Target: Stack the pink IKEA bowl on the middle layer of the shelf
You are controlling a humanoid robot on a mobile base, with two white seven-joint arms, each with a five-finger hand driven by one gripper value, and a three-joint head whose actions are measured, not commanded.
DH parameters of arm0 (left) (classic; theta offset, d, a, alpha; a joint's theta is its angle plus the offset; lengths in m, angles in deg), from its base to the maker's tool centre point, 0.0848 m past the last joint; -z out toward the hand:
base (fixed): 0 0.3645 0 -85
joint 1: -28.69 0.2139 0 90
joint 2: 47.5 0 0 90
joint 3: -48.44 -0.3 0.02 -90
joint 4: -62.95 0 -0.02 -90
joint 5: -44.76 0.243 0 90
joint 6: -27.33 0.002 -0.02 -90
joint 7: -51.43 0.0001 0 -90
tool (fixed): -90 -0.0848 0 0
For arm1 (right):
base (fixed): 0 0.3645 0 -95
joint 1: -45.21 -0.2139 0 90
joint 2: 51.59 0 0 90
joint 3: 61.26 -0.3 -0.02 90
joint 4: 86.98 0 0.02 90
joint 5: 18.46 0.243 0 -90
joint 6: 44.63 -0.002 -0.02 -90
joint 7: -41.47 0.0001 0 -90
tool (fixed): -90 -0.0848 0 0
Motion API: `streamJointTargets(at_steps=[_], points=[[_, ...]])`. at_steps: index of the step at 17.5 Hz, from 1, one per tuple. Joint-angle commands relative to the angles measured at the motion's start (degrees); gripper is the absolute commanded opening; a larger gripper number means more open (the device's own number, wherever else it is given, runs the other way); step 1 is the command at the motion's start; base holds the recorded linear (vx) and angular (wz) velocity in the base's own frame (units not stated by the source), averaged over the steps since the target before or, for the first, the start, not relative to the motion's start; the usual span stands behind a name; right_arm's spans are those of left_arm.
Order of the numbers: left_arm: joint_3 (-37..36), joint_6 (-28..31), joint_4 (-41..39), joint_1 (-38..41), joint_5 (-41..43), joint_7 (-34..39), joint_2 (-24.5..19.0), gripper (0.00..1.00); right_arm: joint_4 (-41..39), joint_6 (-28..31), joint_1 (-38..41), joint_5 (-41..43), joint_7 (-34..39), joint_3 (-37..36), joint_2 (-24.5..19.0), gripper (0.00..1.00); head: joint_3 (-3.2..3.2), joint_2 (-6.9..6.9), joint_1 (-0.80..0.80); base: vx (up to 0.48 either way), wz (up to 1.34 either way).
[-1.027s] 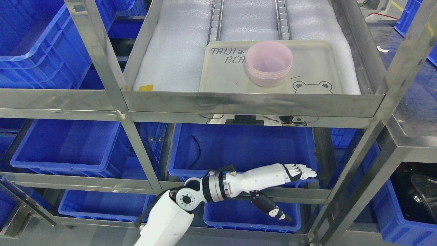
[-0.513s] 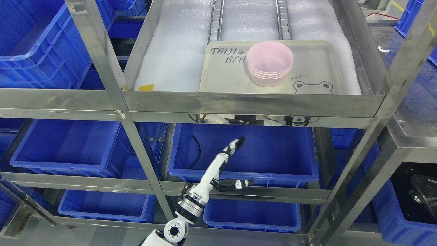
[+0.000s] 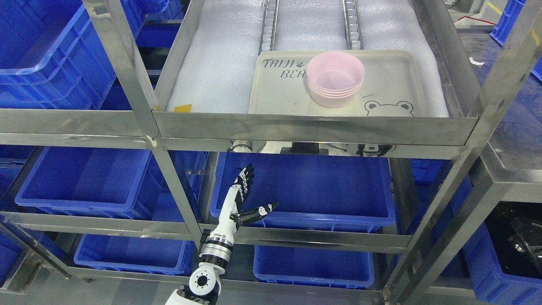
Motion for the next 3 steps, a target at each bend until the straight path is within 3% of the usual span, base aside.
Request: streamJointTargets(at_steps=[1, 3], points=[[3.21, 0.34, -3.94, -0.45, -1.11, 0.09, -0.83, 1.0, -1.0, -0.02, 0.18, 0.0, 0.0, 0.0, 1.0, 1.0, 0.0, 0.0, 0.0, -0.004, 0.01], [3.29, 0.25, -3.94, -0.37, -1.11, 0.09, -0.83, 1.0, -1.0, -0.02, 0.18, 0.0, 0.0, 0.0, 1.0, 1.0, 0.0, 0.0, 0.0, -0.002, 0.02]])
